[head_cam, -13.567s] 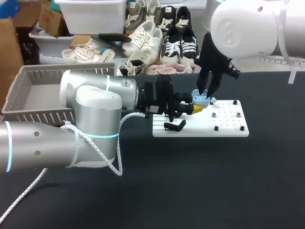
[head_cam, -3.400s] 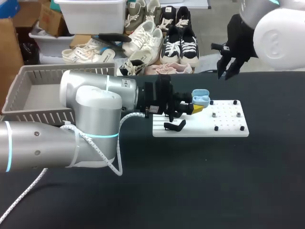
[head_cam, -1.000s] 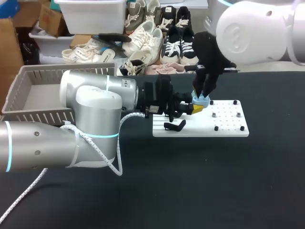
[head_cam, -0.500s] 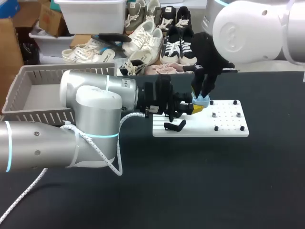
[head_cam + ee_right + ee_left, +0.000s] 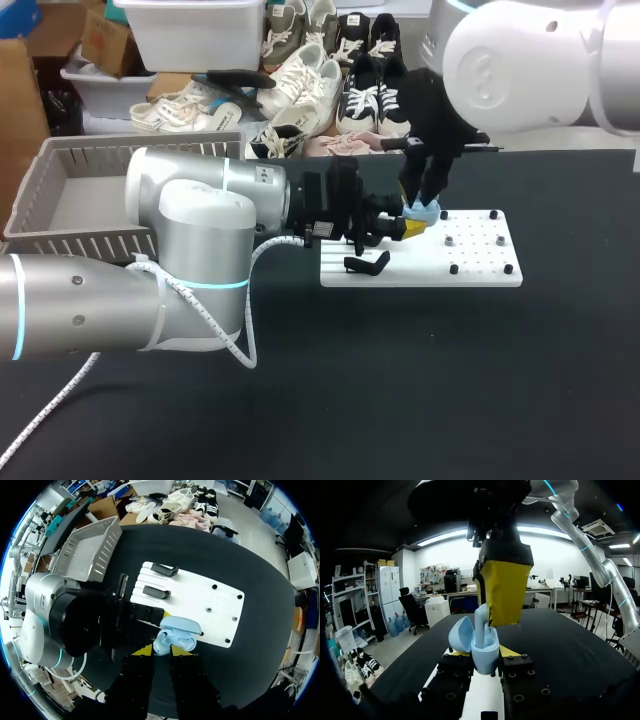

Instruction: Pick up each earbud case from the left stands, insert the matching earbuds, close the lid, and place the case in the box.

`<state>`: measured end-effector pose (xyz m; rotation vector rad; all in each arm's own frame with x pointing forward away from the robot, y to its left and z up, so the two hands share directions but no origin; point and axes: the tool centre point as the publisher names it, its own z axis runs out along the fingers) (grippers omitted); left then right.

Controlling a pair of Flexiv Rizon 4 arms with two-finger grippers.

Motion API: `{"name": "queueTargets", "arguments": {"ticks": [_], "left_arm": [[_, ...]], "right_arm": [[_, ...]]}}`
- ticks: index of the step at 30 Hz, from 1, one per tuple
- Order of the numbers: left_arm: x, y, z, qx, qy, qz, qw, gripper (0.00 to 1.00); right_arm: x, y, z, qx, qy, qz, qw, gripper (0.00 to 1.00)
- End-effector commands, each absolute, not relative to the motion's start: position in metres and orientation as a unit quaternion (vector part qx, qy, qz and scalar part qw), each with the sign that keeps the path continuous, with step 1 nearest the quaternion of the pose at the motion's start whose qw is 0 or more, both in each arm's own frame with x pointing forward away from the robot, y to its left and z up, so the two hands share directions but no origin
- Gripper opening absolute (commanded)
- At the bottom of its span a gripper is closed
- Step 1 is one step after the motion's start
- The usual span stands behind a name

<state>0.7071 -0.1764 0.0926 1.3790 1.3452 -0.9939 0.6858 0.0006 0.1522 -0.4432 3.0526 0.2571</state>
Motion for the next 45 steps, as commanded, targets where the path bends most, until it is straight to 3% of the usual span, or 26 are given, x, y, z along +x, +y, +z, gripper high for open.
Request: {"name": "queueTargets", "arguments": {"ticks": [1, 45], "left_arm": [[0.7066, -0.1764, 0.0923, 0.562, 0.547, -0.405, 0.470, 0.00], [0.7066, -0.1764, 0.0923, 0.562, 0.547, -0.405, 0.470, 0.00]], "right_arm": [[0.6858, 0.0021, 0.1514, -0.143, 0.986, 0.081, 0.020, 0.00], [0.6844, -0.0058, 0.1482, -0.127, 0.988, 0.082, 0.013, 0.00]]}}
